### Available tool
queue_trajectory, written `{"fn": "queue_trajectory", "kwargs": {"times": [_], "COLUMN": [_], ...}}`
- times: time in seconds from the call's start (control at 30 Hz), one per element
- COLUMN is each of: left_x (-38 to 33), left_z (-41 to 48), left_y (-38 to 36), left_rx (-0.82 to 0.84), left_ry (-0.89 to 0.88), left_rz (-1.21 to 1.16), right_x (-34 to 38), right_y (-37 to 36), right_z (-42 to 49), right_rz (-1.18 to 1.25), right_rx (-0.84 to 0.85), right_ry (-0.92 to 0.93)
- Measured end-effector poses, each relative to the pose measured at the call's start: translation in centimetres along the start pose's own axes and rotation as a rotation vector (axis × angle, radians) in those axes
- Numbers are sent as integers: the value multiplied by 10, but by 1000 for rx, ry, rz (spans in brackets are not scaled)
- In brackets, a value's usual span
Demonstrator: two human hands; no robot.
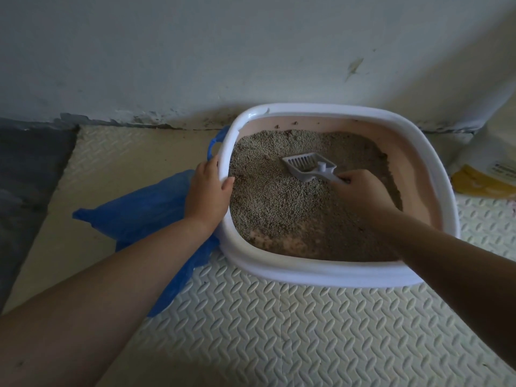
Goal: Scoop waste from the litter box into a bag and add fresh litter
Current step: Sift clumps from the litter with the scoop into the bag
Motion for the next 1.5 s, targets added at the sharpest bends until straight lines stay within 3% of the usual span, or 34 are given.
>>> {"fn": "queue_trajectory", "kwargs": {"times": [0.27, 0.43, 0.57, 0.77, 1.0, 1.4, 1.5], "left_x": [2, 4, 4, 5, 2, 1, 1], "left_z": [0, 0, 1, 2, 0, 0, 0], "left_y": [-1, -2, -2, -2, -1, 0, 1], "left_rx": [5, -2, 2, -1, 1, 14, 15], "left_ry": [17, 11, 30, 11, 10, 24, 30], "left_rz": [-28, -44, -67, -49, -44, -38, -44], "right_x": [39, 62, 48, 15, -14, -30, -35], "right_y": [-38, -72, -81, -62, -17, 27, 33], "right_z": [35, 33, 17, 6, -15, -23, -9], "right_rz": [-12, 105, 5, 118, 84, 121, 27], "right_rx": [9, -48, -134, -120, -99, -96, -31], "right_ry": [-188, -296, -183, -16, 243, 258, 230]}}
Point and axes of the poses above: each hand's wrist, its own z-axis towards the middle knuckle, its own y-axis out of the back of the hand, x = y × z, the point moved 4 cm from there along z, towards the middle knuckle, and after that the axes turned 12 degrees about -x, right-handed, at the moved point
